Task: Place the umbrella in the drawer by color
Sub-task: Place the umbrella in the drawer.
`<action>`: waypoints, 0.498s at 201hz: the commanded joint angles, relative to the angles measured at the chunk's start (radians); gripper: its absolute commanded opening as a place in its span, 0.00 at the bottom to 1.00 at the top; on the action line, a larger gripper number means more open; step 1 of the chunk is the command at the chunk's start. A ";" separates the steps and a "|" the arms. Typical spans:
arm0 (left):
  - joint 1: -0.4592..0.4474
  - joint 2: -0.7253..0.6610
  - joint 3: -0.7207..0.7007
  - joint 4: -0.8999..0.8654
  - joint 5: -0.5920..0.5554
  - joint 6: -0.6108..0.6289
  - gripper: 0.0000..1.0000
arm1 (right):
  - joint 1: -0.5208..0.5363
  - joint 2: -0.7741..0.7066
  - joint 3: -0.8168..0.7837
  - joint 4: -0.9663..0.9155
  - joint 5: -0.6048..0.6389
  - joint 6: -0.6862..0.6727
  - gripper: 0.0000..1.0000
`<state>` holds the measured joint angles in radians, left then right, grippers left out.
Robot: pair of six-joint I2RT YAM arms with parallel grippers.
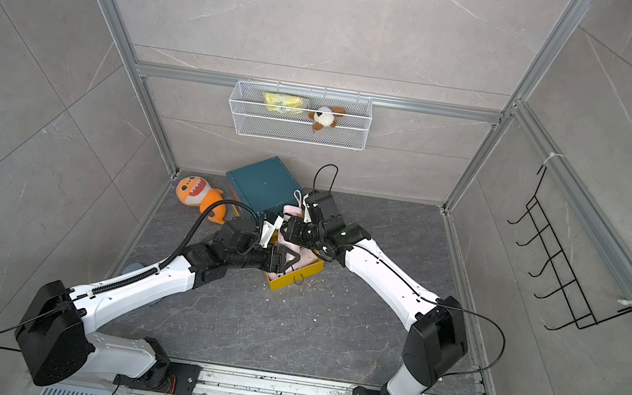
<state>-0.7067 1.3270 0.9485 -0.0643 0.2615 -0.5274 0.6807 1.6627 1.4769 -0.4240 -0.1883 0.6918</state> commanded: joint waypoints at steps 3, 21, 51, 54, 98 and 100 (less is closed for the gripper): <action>0.013 0.016 0.035 0.039 -0.013 0.018 0.51 | 0.008 -0.034 -0.016 0.071 -0.030 0.027 0.37; 0.020 0.021 0.032 0.047 0.001 0.016 0.40 | 0.008 -0.037 -0.031 0.086 -0.039 0.034 0.37; 0.036 0.018 0.021 0.052 0.033 0.016 0.29 | 0.008 -0.046 -0.049 0.094 -0.036 0.032 0.43; 0.038 0.016 0.019 0.053 0.038 0.017 0.28 | 0.007 -0.050 -0.052 0.096 -0.034 0.031 0.44; 0.100 -0.018 -0.014 0.068 0.128 0.000 0.23 | -0.002 -0.141 -0.146 0.190 -0.003 0.017 0.78; 0.102 -0.020 -0.014 0.067 0.131 0.000 0.23 | -0.004 -0.149 -0.151 0.193 0.000 0.016 0.80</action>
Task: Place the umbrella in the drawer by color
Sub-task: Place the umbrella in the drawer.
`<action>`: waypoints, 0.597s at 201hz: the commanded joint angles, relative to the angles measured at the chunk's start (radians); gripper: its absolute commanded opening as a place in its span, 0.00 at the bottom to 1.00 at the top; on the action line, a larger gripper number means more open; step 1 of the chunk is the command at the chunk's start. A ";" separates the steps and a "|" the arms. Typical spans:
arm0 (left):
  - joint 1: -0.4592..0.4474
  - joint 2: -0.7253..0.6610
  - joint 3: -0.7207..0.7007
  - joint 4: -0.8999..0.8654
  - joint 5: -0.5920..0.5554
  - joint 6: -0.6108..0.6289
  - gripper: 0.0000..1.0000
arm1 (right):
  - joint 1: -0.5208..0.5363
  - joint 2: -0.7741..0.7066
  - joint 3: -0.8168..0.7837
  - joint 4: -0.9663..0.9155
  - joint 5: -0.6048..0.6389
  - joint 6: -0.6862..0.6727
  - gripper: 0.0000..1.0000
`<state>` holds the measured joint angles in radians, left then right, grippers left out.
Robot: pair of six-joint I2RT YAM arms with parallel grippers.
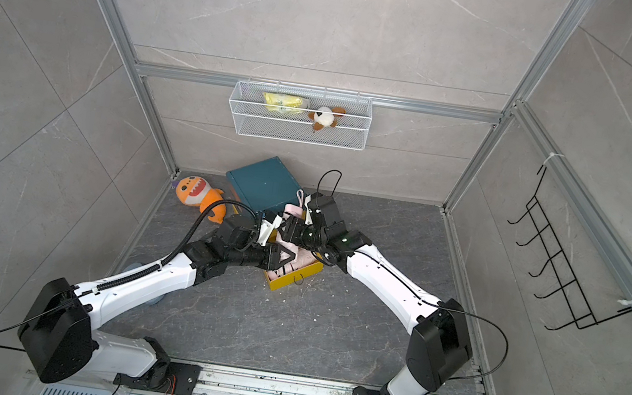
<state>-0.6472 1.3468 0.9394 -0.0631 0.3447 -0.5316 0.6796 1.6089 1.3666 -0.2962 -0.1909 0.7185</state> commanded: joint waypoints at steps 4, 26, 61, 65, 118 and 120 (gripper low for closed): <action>0.048 -0.043 -0.004 0.061 0.055 0.005 0.23 | -0.006 -0.108 -0.051 0.073 0.007 -0.015 0.82; 0.066 -0.058 0.008 0.032 0.105 0.021 0.23 | -0.038 -0.191 -0.104 0.106 0.013 -0.032 0.89; 0.078 -0.044 0.034 0.016 0.214 0.024 0.23 | -0.132 -0.273 -0.181 0.146 -0.080 -0.046 0.91; 0.077 -0.042 0.034 0.020 0.227 0.021 0.23 | -0.146 -0.279 -0.194 0.156 -0.102 -0.042 0.91; 0.077 0.001 0.046 0.088 0.439 -0.032 0.24 | -0.280 -0.310 -0.350 0.304 -0.324 -0.003 0.91; 0.076 0.004 0.046 0.093 0.448 -0.037 0.24 | -0.281 -0.309 -0.355 0.312 -0.334 0.000 0.91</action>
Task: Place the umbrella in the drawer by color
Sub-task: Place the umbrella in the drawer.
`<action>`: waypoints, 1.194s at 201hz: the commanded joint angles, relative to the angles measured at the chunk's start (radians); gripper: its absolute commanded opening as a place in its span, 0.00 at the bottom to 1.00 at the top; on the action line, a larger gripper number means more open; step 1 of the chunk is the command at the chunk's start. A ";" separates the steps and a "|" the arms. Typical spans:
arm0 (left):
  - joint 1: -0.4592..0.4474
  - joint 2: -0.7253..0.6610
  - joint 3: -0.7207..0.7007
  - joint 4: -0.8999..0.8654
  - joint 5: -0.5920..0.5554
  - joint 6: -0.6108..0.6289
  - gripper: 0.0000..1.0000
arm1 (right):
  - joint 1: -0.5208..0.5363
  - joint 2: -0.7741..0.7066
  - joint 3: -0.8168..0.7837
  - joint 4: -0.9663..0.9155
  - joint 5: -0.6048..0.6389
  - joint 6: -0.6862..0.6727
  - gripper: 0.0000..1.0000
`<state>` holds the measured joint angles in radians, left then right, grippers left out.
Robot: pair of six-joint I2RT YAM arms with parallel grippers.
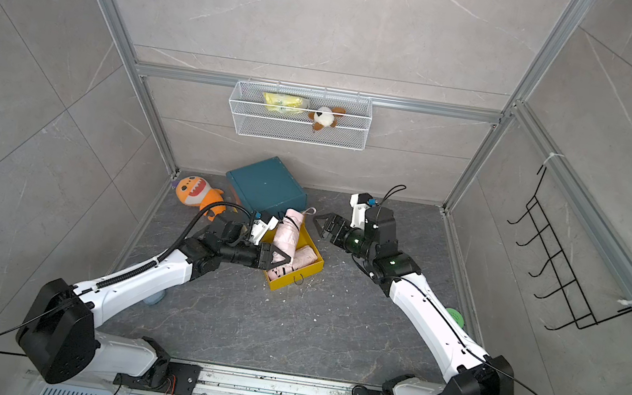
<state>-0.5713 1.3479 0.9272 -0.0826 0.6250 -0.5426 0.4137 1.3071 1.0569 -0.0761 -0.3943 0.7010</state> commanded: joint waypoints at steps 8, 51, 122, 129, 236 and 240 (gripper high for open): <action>0.001 0.016 0.061 0.131 0.203 -0.037 0.24 | -0.016 -0.001 -0.055 0.111 -0.153 0.024 0.91; -0.016 0.065 0.086 0.159 0.289 -0.061 0.26 | -0.016 0.032 -0.078 0.219 -0.240 0.073 0.91; -0.029 0.068 0.092 0.159 0.321 -0.052 0.28 | -0.016 0.096 -0.093 0.254 -0.266 0.099 0.89; -0.029 0.067 0.093 0.159 0.321 -0.052 0.28 | -0.017 0.101 -0.096 0.264 -0.269 0.106 0.88; -0.041 0.072 0.092 0.239 0.391 -0.095 0.31 | -0.017 0.193 -0.168 0.561 -0.429 0.281 0.57; -0.041 0.072 0.093 0.239 0.392 -0.097 0.32 | -0.017 0.193 -0.171 0.564 -0.431 0.281 0.55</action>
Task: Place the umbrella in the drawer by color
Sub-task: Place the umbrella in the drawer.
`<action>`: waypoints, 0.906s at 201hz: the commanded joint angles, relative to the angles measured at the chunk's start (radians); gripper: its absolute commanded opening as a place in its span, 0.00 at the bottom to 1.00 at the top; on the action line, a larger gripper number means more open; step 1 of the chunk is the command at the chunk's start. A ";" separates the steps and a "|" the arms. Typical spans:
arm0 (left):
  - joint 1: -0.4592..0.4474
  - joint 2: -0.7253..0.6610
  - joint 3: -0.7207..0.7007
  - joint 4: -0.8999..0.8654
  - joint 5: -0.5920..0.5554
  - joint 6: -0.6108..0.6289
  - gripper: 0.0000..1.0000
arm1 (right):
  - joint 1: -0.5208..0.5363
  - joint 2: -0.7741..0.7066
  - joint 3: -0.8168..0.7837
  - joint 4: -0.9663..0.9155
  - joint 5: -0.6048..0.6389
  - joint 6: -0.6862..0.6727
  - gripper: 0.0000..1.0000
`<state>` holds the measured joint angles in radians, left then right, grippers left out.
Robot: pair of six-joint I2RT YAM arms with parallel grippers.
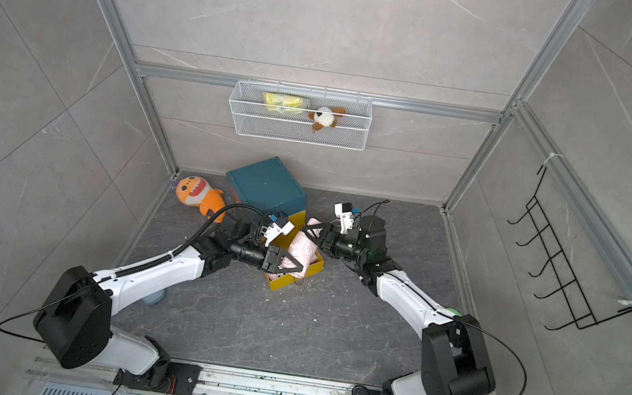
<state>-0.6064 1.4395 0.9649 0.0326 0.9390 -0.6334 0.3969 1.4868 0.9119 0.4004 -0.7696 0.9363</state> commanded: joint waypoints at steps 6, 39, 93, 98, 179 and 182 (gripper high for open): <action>-0.006 -0.021 0.055 0.125 0.078 -0.008 0.33 | 0.000 0.012 -0.029 0.087 -0.058 0.045 0.52; -0.006 -0.027 0.057 0.125 0.072 -0.015 0.48 | -0.003 0.004 -0.046 0.092 -0.056 0.042 0.41; -0.005 -0.048 0.063 0.067 0.017 0.002 0.73 | -0.003 -0.012 -0.051 0.099 -0.013 0.044 0.37; -0.003 -0.054 0.064 0.050 0.000 0.011 0.74 | -0.003 -0.017 -0.051 0.096 -0.004 0.043 0.36; 0.063 -0.294 0.033 -0.293 -0.474 0.105 0.83 | -0.006 -0.039 0.011 -0.057 0.259 -0.013 0.34; 0.062 -0.303 0.032 -0.304 -0.492 0.107 0.83 | -0.005 -0.035 0.013 -0.057 0.271 -0.012 0.34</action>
<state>-0.5457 1.2270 0.9718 -0.1482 0.6498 -0.5941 0.3916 1.4532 0.8772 0.3626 -0.6167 0.9455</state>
